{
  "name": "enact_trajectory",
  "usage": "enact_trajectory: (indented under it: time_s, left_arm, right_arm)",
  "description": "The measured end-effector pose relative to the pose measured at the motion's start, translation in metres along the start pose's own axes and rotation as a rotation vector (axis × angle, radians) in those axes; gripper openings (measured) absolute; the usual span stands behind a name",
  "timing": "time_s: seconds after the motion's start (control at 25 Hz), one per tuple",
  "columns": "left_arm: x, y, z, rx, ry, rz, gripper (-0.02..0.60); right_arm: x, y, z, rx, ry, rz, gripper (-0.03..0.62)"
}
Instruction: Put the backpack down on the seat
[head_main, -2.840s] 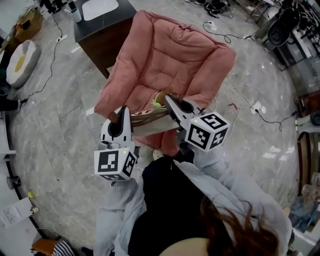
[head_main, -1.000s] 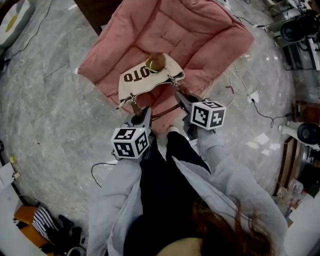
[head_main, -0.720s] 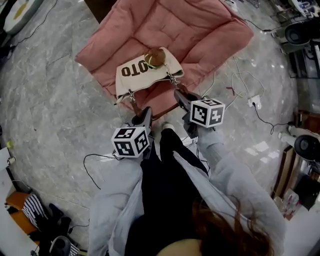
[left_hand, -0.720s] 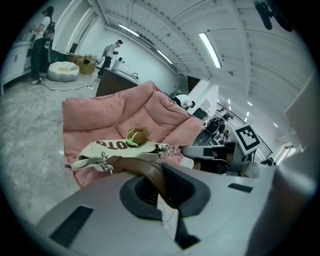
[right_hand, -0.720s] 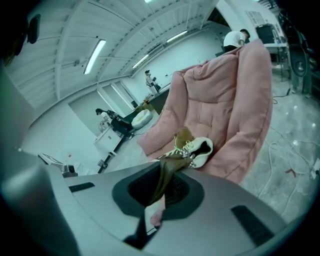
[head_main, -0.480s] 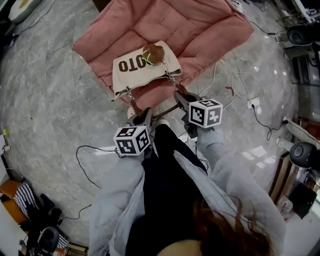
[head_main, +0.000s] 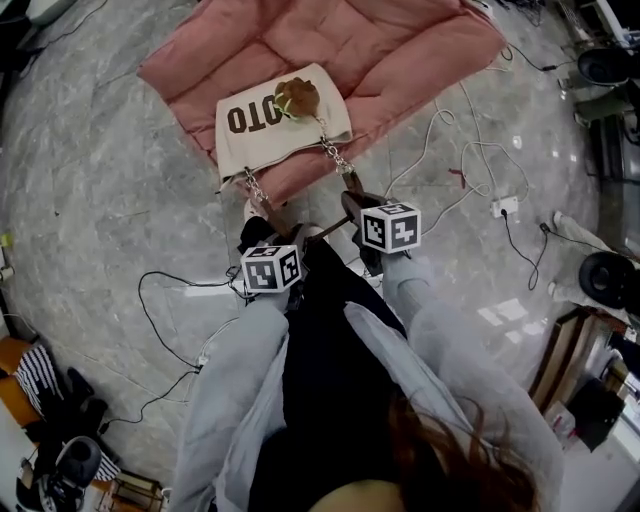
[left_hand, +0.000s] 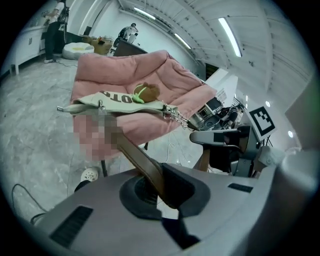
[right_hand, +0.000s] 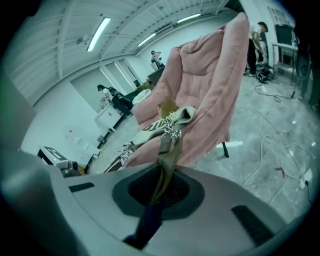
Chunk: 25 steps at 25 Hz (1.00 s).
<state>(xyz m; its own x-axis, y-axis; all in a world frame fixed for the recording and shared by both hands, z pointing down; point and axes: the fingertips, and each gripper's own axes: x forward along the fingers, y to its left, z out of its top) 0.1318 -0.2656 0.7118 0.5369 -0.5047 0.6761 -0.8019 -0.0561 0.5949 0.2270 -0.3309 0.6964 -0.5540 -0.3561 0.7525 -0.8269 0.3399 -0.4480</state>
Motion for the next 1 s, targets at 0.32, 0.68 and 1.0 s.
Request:
enact_trajectory:
  time_s: [0.32, 0.68, 1.0]
  left_arm:
    - [0.019, 0.018, -0.022, -0.006, 0.055, 0.083, 0.014]
    - [0.011, 0.036, -0.023, -0.064, 0.074, 0.108, 0.248]
    - [-0.027, 0.041, -0.024, 0.015, 0.097, 0.054, 0.374]
  right_arm:
    - [0.017, -0.011, -0.021, 0.107, 0.025, -0.071, 0.017]
    - [0.032, -0.015, -0.034, 0.189, 0.078, -0.036, 0.172]
    - [0.015, -0.008, -0.061, 0.236, 0.048, 0.042, 0.578]
